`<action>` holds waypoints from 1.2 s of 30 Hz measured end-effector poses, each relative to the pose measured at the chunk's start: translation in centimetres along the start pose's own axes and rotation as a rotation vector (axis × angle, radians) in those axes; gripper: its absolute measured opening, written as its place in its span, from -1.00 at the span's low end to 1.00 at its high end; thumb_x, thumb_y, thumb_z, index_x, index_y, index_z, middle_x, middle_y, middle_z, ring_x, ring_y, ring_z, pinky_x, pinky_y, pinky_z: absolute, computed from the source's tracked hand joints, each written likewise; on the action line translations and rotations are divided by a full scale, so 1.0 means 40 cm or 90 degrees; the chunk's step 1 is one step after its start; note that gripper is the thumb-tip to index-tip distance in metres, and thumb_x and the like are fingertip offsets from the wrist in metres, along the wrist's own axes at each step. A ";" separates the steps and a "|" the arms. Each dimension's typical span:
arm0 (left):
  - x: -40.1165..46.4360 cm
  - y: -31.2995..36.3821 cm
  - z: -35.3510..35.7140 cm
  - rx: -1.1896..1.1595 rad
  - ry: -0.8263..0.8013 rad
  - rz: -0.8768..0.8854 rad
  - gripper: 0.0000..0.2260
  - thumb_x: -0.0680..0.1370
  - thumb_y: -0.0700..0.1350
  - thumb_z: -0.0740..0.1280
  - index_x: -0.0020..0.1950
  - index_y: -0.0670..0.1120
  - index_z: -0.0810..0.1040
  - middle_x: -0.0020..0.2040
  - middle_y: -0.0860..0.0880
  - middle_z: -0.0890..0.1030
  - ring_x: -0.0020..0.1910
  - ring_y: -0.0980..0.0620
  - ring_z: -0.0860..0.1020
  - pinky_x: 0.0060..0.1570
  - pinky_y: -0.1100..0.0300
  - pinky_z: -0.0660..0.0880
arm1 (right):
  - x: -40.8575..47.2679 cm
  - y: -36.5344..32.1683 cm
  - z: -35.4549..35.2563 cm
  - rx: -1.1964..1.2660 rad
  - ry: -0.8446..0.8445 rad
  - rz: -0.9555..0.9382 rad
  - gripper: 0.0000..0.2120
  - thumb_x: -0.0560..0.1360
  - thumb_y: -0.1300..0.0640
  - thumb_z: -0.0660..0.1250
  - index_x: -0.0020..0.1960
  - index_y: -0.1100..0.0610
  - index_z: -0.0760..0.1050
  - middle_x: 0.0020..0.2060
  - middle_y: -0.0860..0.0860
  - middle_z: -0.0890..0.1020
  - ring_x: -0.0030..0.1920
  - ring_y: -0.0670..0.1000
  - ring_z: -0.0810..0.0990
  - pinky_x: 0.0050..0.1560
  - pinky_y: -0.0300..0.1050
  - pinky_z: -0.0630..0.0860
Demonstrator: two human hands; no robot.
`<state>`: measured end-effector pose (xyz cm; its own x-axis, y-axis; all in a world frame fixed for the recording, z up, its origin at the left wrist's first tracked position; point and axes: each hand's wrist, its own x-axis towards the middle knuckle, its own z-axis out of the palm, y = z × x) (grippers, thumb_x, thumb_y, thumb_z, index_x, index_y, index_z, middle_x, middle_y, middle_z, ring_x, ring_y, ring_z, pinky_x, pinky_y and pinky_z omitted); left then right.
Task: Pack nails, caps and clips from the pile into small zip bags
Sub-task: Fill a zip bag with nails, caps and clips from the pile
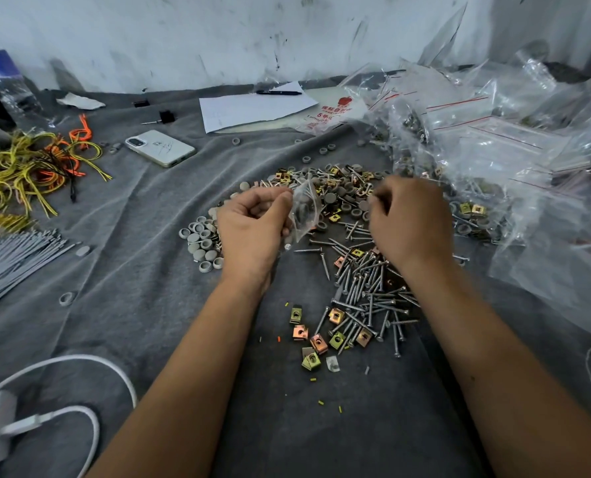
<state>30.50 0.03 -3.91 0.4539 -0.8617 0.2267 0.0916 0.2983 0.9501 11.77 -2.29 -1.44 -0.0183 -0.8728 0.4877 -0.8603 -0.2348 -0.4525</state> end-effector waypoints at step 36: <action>0.007 0.000 -0.006 0.008 0.127 0.032 -0.81 0.55 -0.34 0.43 -0.19 -0.10 0.70 -0.40 0.04 0.64 -0.52 0.18 0.48 -0.46 0.32 0.45 | 0.013 -0.018 0.094 -0.102 -0.181 -0.158 -0.80 0.59 0.05 0.40 0.13 0.16 0.62 0.09 0.10 0.61 0.25 0.17 0.43 0.25 0.11 0.48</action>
<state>30.83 -0.10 -3.90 0.6243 -0.7473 0.2276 0.0543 0.3321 0.9417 14.30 -4.20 -3.67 0.3229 -0.8865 0.3314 -0.8893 -0.4040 -0.2143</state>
